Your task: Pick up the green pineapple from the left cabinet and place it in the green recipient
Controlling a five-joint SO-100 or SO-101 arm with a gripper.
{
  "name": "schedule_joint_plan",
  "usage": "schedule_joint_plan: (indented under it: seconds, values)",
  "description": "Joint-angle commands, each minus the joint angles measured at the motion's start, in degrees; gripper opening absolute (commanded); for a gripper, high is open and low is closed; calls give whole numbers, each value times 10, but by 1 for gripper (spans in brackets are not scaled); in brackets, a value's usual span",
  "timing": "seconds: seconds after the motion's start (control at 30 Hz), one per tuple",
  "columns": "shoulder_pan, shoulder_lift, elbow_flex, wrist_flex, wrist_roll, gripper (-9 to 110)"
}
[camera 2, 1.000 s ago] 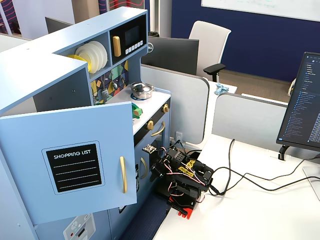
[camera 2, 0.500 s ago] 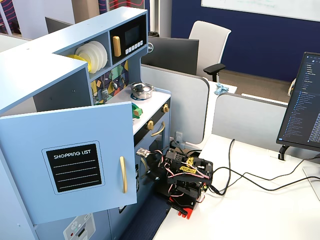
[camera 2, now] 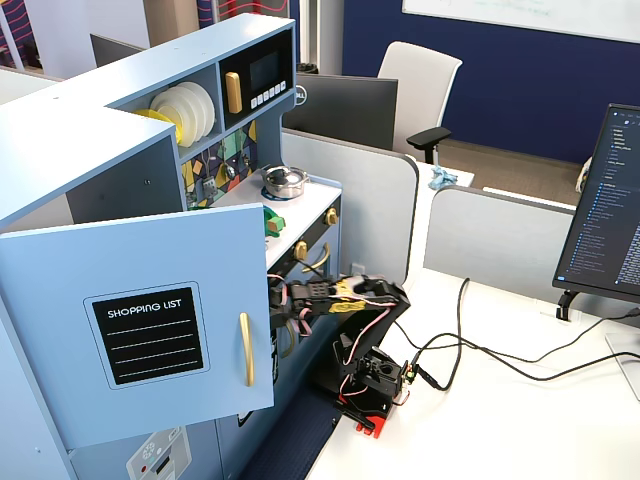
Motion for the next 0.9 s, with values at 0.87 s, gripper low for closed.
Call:
schedule_joint_plan:
  seconds: [0.87]
  values:
    - [-28, -340, -328, -181, 28, 40]
